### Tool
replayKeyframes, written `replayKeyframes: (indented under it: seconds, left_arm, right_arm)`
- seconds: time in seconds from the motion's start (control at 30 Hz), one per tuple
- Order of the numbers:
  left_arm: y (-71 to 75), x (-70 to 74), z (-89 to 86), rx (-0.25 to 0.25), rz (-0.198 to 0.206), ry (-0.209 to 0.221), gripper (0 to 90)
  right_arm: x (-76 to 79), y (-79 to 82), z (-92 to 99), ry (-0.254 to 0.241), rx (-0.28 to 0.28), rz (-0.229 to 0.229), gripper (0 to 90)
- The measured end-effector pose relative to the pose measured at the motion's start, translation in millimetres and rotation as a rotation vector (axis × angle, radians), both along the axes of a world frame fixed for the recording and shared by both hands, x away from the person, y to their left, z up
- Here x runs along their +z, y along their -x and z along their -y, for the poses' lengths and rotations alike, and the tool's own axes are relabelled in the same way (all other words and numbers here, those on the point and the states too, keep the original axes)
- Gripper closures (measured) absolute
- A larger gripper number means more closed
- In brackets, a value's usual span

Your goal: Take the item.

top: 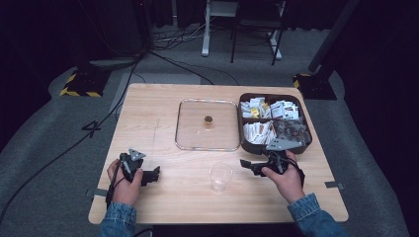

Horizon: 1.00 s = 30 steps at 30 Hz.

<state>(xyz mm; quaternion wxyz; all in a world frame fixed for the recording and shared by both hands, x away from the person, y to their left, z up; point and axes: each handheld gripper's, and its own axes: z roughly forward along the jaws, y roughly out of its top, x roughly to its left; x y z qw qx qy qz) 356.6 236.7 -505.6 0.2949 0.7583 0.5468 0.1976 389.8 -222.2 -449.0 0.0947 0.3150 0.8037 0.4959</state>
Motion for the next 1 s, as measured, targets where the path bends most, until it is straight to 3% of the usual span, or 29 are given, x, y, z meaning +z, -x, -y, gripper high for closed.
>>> replayKeyframes:
  seconds: [0.4,0.53,1.0]
  left_arm:
    - [-3.2,0.0,0.8,0.002,0.0,0.0,0.0]
    - [-4.2,-0.1,1.4,0.006,-0.001,0.003,0.0]
    - [-6.7,0.1,2.6,0.009,0.0,0.0,0.0]
  right_arm:
    - [29.5,-27.1,47.3,-0.015,-0.178,0.062,28.5]
    - [37.0,-33.7,57.9,-0.037,-0.272,0.081,28.6]
    - [45.9,-48.6,99.1,0.037,-0.412,0.102,26.6]
